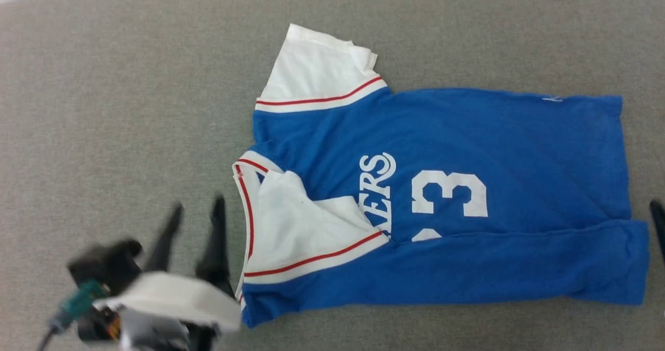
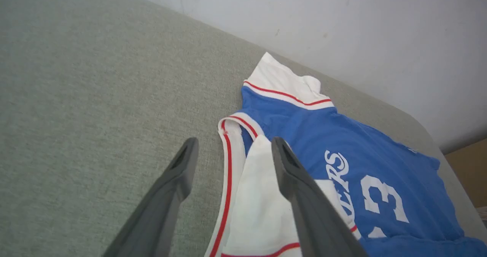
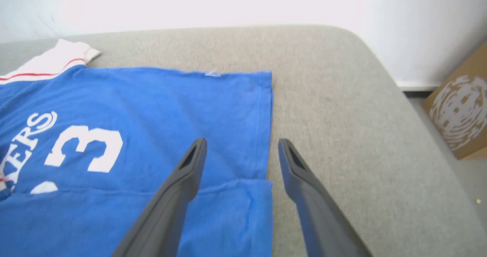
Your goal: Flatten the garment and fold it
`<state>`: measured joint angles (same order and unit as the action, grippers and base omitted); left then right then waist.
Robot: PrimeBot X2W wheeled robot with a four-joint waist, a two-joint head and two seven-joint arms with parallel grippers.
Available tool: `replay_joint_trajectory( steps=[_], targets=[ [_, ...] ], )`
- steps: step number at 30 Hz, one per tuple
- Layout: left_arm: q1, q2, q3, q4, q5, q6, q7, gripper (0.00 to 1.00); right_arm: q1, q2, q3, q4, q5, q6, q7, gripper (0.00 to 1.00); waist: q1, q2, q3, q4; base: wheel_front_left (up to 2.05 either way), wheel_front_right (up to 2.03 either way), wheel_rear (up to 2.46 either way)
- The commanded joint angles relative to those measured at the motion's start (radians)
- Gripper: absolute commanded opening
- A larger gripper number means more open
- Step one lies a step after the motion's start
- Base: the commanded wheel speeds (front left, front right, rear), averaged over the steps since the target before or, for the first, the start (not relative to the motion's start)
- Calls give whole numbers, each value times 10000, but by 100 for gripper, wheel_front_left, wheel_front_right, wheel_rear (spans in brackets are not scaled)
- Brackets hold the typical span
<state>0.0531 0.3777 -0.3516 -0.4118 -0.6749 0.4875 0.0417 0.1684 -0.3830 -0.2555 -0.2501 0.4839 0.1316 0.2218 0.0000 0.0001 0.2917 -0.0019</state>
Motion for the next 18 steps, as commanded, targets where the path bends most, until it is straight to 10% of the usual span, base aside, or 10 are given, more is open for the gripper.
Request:
replay_joint_trajectory(
  steps=[1, 8, 18],
  targets=[
    [-622, 260, 135, -295, 456, 149, -67, 100, -294, 145, -53, -221, -244, -9, -250, 100, 0, -1, 382, -152, 0, 0, 0],
    [-5369, 1388, -334, -239, 3141, -46, 1150, 100, -1820, 321, 344, -748, -971, -9, -1628, 100, 0, -1, 1929, -593, 0, 0, 0],
    [-11517, 696, -2356, 4058, 3564, -2963, 4425, 100, -3120, -279, 1315, -37, -728, -9, -2381, 100, 0, -1, 3545, -1165, 0, 0, 0]
  ],
)
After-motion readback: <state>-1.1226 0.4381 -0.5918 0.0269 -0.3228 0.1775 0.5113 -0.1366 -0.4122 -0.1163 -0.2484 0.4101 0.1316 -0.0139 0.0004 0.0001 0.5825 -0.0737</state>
